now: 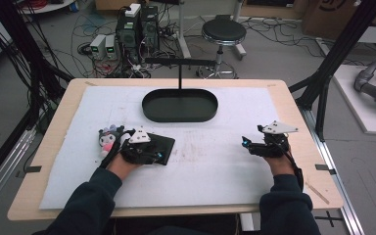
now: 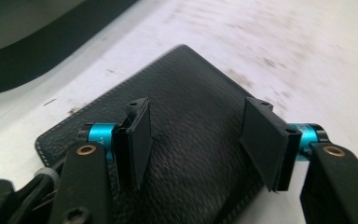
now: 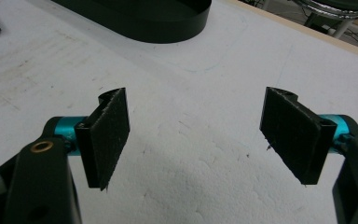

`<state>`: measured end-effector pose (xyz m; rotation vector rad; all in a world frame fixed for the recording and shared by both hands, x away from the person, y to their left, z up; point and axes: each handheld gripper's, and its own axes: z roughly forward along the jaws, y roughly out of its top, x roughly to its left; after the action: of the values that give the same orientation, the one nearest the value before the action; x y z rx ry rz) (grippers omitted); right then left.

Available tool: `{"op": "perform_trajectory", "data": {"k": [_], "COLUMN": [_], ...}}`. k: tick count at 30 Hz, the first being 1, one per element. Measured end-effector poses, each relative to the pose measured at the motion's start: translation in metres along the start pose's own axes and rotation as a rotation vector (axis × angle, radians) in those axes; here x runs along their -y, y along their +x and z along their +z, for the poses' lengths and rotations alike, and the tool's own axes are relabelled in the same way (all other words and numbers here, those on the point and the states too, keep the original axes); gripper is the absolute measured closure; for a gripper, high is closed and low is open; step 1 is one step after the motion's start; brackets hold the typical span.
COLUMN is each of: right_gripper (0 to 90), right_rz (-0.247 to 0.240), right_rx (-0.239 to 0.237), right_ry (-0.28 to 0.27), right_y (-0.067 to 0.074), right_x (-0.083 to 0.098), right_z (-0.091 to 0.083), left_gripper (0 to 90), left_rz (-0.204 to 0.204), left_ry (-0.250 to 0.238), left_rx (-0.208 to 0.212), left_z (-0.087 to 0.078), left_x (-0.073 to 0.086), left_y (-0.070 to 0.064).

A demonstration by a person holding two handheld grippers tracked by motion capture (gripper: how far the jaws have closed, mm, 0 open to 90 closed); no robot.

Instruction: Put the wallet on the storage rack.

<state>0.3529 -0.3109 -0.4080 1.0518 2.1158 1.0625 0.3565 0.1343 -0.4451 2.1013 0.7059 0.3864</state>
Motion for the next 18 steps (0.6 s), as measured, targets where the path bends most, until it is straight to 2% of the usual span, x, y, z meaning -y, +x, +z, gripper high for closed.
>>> {"op": "perform_trajectory", "data": {"k": [1,3,4,7,8,10,12,13,18], "right_gripper": [24.5,24.5,24.5,24.5,24.5,24.5,24.5,24.5,24.7], "right_rz": [0.000,-0.002,0.002,0.003,0.003,0.002,0.003,0.003,0.001], "right_rx": [0.000,-0.001,-0.001,-0.003,-0.004,-0.004,-0.003,-0.003,-0.004], "right_ry": [0.000,-0.002,0.000,0.000,0.000,0.001,0.001,0.001,0.002], "right_y": [0.000,0.000,-0.001,-0.001,-0.001,-0.001,-0.002,-0.002,0.000], "right_x": [0.000,0.000,0.000,0.000,0.000,0.000,0.000,0.000,0.000], "right_z": [0.000,0.000,0.000,0.000,0.000,0.000,0.000,0.000,0.001], "left_gripper": [43.2,45.6,45.5,42.4,41.8,39.0,39.4,39.4,40.6], "left_rz": [-0.003,0.004,0.005,0.049,0.067,0.116,0.136,0.136,0.111], "left_ry": [-0.003,-0.009,-0.017,-0.028,-0.018,0.015,0.029,0.022,0.017], "left_rx": [-0.010,-0.001,0.023,0.088,0.107,0.095,0.069,0.066,-0.004], "left_z": [0.001,-0.001,-0.004,-0.013,-0.016,-0.018,-0.018,-0.017,-0.008], "left_x": [-0.001,-0.002,-0.002,-0.001,0.001,0.006,0.012,0.012,0.008], "left_y": [-0.001,-0.002,-0.001,-0.002,-0.003,-0.006,-0.006,-0.006,-0.011]}}
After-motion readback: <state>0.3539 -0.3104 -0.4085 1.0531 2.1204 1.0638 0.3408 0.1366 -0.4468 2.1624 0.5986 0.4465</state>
